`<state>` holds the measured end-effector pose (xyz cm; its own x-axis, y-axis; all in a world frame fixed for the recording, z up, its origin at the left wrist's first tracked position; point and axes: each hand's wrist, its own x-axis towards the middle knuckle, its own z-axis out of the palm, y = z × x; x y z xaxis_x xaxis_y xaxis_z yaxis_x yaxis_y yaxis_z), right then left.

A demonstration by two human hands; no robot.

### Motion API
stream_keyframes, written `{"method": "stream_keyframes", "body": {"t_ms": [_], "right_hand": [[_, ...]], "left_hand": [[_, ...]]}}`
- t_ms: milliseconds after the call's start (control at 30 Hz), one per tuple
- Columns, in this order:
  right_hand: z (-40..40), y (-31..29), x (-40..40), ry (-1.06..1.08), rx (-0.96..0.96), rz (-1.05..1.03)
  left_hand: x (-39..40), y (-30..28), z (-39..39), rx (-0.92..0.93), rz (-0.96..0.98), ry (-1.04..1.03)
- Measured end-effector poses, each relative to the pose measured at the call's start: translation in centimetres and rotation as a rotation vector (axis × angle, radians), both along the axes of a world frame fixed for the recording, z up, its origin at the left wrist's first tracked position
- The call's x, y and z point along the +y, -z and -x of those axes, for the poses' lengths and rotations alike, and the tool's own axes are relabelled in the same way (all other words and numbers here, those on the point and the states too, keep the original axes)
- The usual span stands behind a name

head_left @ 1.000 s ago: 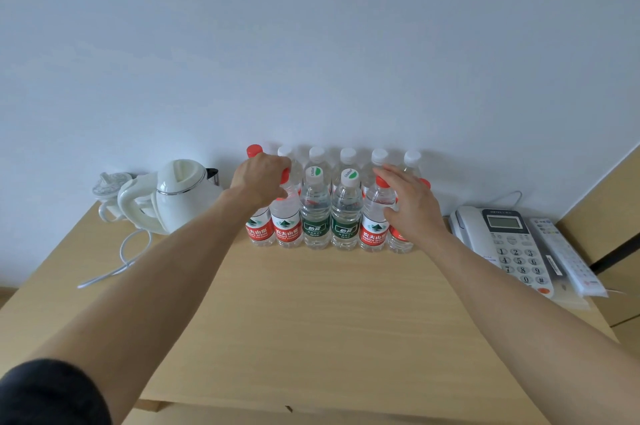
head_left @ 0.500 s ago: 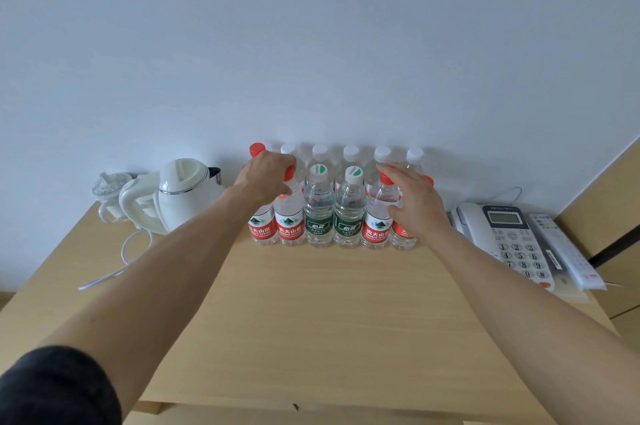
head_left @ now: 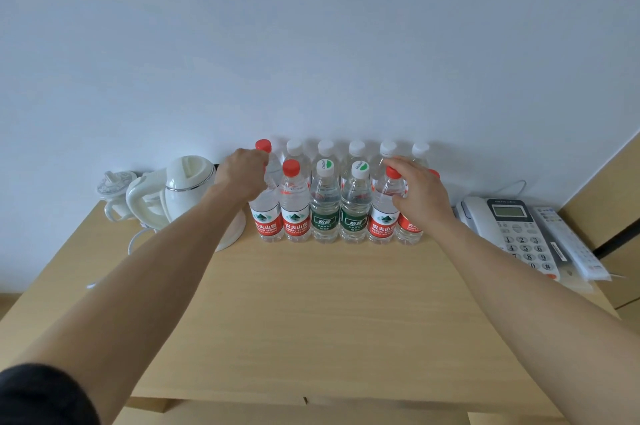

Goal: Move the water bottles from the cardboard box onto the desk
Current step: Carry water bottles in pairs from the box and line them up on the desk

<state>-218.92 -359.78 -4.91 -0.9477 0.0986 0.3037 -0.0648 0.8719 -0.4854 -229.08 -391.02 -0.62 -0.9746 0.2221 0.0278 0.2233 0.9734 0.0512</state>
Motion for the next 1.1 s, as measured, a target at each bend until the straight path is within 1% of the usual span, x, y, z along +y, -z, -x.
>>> {"method": "stream_keyframes", "body": {"t_ms": [67, 200, 867, 967, 1100], "right_hand": [[0.0, 0.0, 0.0, 0.002, -0.003, -0.005], [-0.2, -0.1, -0.2, 0.005, -0.003, -0.003], [-0.3, -0.4, 0.1, -0.026, -0.026, -0.024], [-0.3, -0.8, 0.2, -0.028, -0.032, -0.039], [-0.3, -1.2, 0.1, -0.038, -0.052, -0.061]], "left_hand": [[-0.2, 0.2, 0.3, 0.012, -0.073, -0.011], [-0.5, 0.2, 0.7, 0.019, -0.111, -0.030], [-0.7, 0.4, -0.2, 0.030, -0.153, 0.001], [-0.8, 0.4, -0.5, 0.040, -0.149, -0.041], [-0.2, -0.2, -1.0, 0.103, -0.187, -0.147]]}}
